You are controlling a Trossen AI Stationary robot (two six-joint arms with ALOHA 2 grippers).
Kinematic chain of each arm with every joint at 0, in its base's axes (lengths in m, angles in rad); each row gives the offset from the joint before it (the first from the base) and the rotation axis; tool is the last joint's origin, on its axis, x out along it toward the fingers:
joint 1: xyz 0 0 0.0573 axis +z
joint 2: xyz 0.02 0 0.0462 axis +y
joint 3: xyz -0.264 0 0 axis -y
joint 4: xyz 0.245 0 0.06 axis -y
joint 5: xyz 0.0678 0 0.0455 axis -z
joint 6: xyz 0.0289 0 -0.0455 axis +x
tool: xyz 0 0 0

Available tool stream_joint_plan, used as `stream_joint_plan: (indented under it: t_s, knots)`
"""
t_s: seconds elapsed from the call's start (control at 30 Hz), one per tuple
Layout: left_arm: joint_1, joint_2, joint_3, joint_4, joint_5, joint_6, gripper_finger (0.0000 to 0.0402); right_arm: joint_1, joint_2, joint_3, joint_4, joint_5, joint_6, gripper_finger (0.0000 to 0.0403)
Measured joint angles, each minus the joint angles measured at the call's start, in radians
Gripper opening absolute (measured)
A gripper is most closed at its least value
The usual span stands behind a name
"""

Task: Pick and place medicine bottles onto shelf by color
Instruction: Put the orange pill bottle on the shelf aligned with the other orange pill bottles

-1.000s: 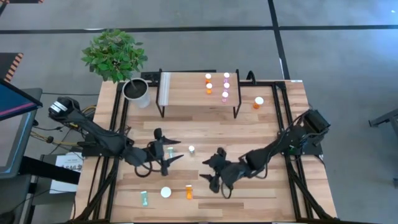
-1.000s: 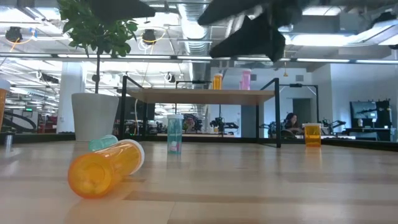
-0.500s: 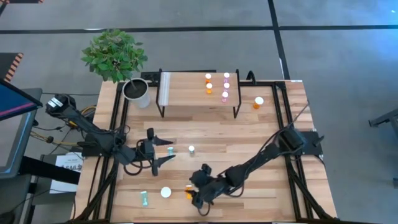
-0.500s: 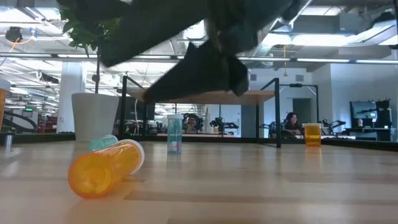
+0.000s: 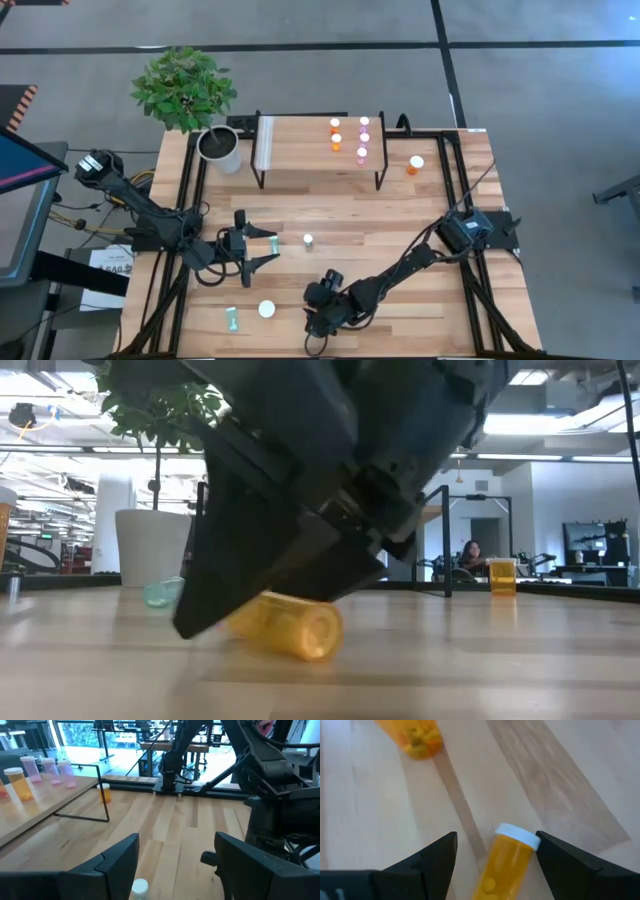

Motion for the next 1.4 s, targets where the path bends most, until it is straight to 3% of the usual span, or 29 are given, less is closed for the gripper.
stream_joint_plan:
  t_s: [0.33, 0.87, 1.4]
  knots:
    - [0.0, 0.0, 0.0, -0.003, -0.002, -0.011, 0.0247, 0.03, -0.046, -0.001, -0.281, 0.002, 0.056, 0.029]
    - [0.0, 0.0, 0.0, 0.003, -0.007, -0.034, 0.0247, 0.031, -0.051, -0.014, -0.326, -0.04, -0.088, 0.0288]
    - [0.0, 0.0, 0.0, 0.003, -0.006, -0.036, 0.0247, 0.025, -0.048, -0.017, -0.276, -0.097, -0.147, 0.0171]
